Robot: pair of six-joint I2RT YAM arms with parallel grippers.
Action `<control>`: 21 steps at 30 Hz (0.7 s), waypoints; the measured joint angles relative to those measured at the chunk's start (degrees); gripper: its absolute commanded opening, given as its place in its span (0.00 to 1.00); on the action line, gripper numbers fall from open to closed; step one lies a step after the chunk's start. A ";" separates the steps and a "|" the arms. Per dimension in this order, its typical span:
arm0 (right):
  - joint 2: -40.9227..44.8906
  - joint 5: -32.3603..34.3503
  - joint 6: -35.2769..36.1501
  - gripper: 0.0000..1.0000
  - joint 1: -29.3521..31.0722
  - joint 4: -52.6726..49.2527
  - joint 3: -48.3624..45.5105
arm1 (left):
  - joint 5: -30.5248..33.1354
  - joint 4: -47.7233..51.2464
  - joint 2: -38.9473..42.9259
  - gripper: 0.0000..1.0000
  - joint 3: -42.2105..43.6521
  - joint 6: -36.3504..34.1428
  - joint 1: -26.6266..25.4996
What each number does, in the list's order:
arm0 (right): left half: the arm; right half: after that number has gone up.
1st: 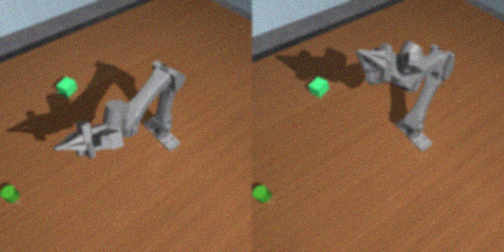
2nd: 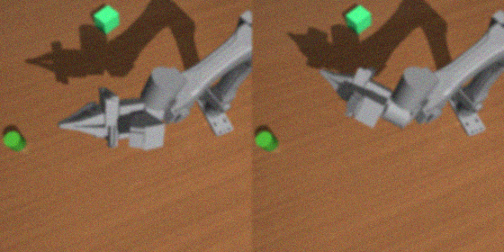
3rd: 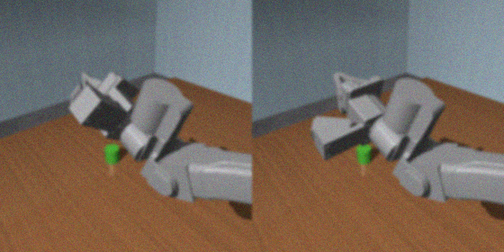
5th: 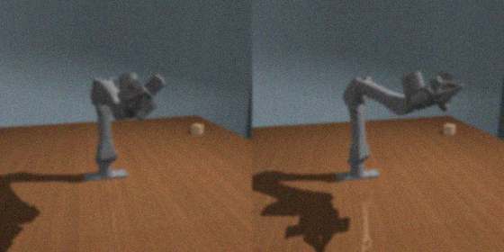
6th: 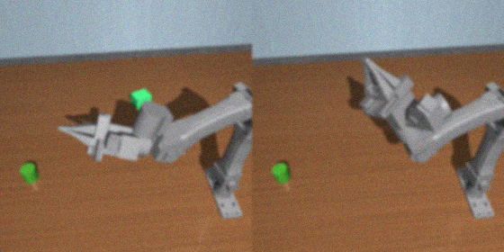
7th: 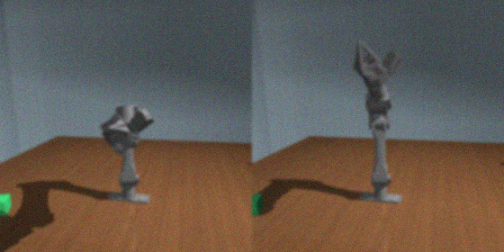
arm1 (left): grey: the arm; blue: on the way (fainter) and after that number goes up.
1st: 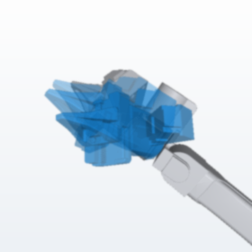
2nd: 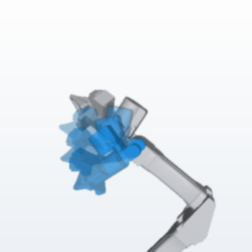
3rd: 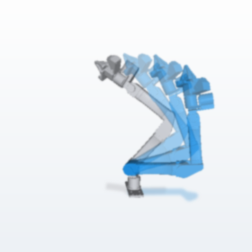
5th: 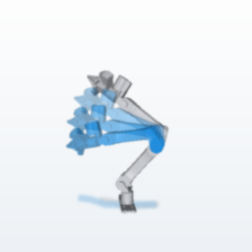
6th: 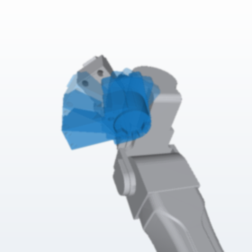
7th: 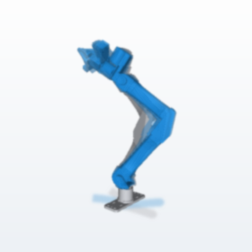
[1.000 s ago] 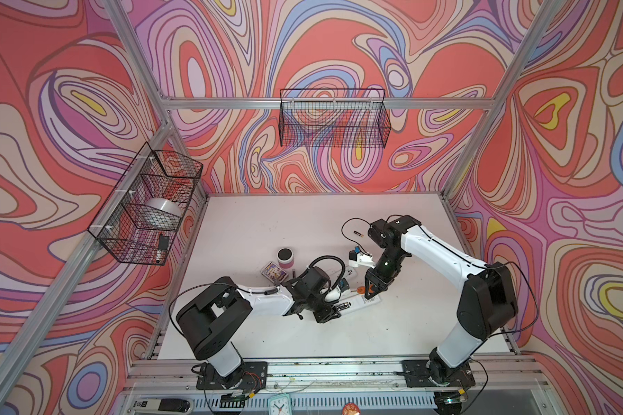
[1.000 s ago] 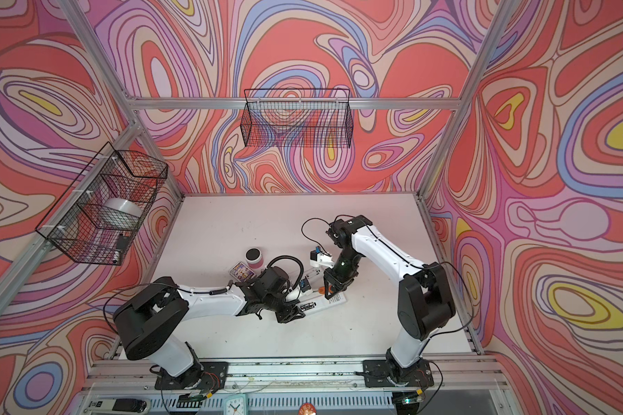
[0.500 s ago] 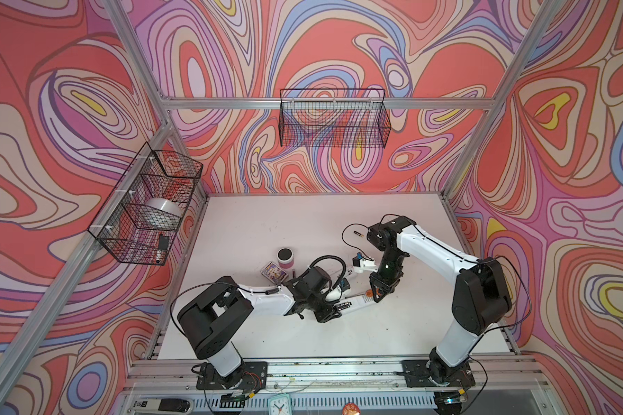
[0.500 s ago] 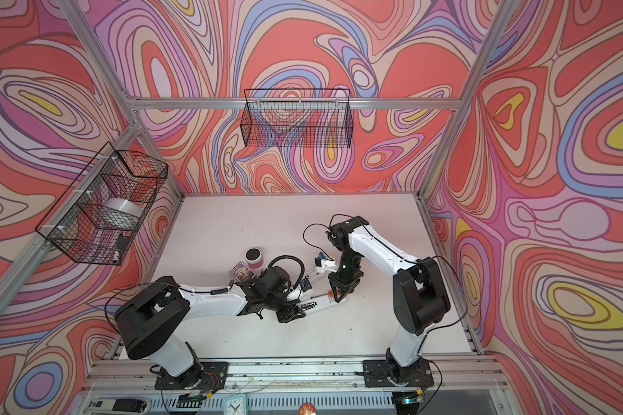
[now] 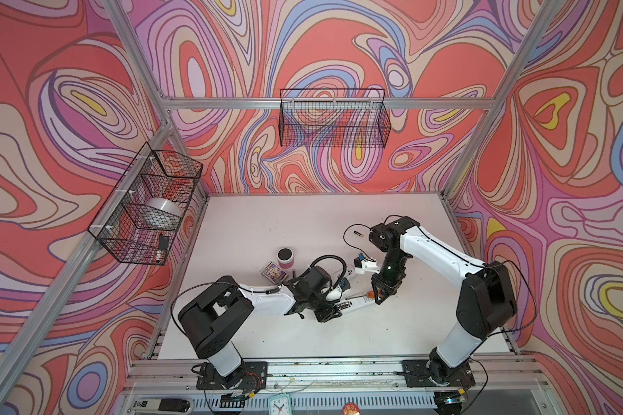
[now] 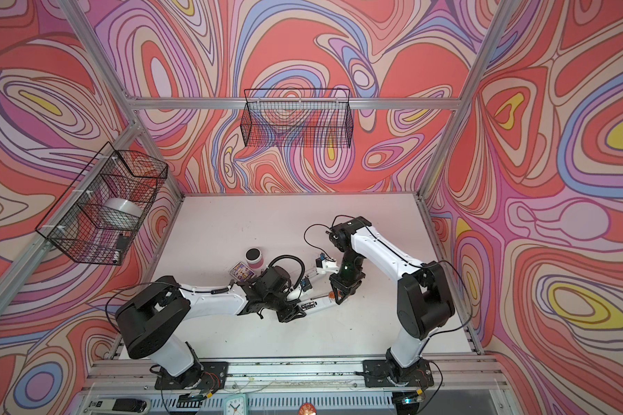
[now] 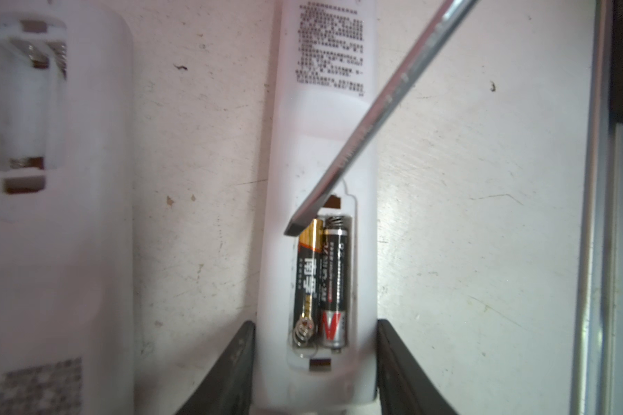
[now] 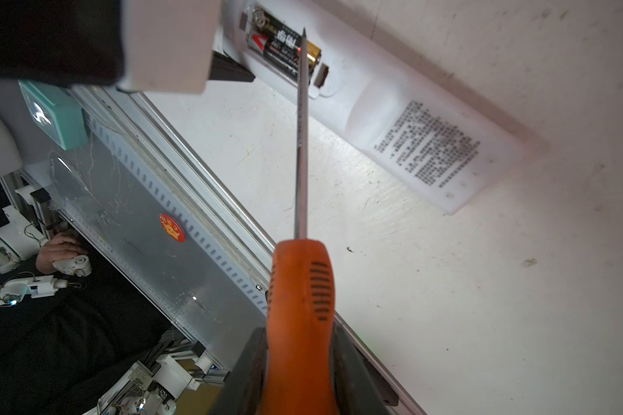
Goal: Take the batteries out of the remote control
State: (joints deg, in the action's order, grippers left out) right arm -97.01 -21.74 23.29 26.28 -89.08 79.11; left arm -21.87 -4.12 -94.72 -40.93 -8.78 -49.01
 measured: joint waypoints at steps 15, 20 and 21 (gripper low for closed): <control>-1.55 1.73 -0.79 0.00 0.00 -0.46 -0.57 | 0.04 -0.04 -0.04 0.32 -0.04 0.00 0.00; -2.49 1.84 -1.07 0.00 0.00 -0.35 -0.39 | 0.07 -0.07 -0.04 0.32 -0.02 0.02 0.00; -2.54 1.84 -1.14 0.00 0.00 -0.39 -0.39 | 0.07 -0.07 -0.04 0.32 -0.02 0.02 0.00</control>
State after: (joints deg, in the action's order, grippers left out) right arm -99.55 -19.90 22.15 26.28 -89.47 78.72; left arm -21.80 -4.19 -94.76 -40.95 -8.75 -49.01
